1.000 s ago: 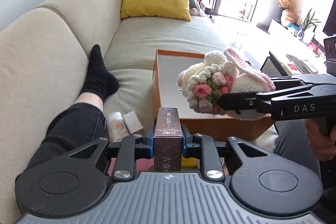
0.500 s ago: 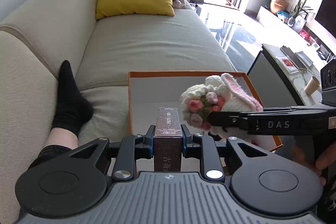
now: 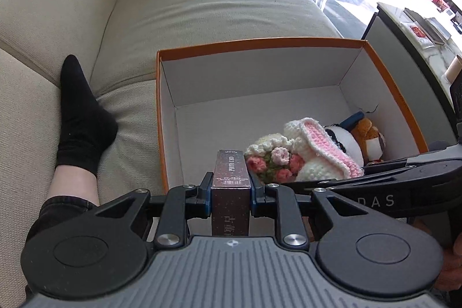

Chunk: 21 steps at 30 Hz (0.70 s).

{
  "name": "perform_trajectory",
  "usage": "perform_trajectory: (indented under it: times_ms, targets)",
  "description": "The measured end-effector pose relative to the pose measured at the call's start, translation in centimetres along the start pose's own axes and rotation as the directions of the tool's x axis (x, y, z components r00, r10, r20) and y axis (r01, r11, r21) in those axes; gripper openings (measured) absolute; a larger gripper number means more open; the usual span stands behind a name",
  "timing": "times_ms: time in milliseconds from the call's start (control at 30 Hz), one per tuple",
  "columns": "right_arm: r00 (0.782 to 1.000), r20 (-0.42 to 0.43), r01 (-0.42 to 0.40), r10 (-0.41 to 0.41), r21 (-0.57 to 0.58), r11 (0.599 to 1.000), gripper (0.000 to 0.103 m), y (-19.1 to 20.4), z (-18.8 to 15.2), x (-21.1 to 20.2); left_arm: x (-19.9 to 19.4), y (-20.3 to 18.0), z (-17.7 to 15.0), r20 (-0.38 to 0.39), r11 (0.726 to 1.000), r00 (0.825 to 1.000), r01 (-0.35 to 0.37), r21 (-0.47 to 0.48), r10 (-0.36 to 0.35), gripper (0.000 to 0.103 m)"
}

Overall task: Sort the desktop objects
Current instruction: 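Lower the bunny into the box and open the right tool while the left tool holds the photo card box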

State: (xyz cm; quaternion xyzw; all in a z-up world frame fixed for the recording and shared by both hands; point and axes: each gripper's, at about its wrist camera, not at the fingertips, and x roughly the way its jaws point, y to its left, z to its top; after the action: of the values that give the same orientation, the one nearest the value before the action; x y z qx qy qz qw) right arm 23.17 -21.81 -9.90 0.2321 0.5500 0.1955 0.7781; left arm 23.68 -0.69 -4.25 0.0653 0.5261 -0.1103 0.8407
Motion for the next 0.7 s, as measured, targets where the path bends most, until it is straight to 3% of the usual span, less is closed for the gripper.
perform_trajectory:
  times_ms: [133,333,400,700]
  targets:
    - [0.997,-0.077,0.019,-0.018,0.015,1.000,0.050,-0.7,0.1,1.7,0.9,-0.1,-0.2,-0.030,1.000,1.000,0.004,0.007,-0.004,0.026]
    - [0.993,-0.107,0.041,-0.043,-0.020,0.999,0.057,-0.8,0.1,2.0,1.4,0.2,-0.3,-0.038,1.000,0.999,-0.006,-0.003,0.006,0.026]
    - [0.992,-0.120,0.029,-0.034,-0.048,0.998,0.063,-0.7,0.1,1.8,1.6,0.1,-0.4,-0.042,1.000,0.999,-0.008,0.000,0.008,0.026]
    - [0.992,-0.072,0.079,-0.103,-0.275,0.958,0.062,1.6,0.7,-1.4,2.1,-0.2,-0.3,-0.060,0.999,0.998,-0.028,0.016,0.029,0.026]
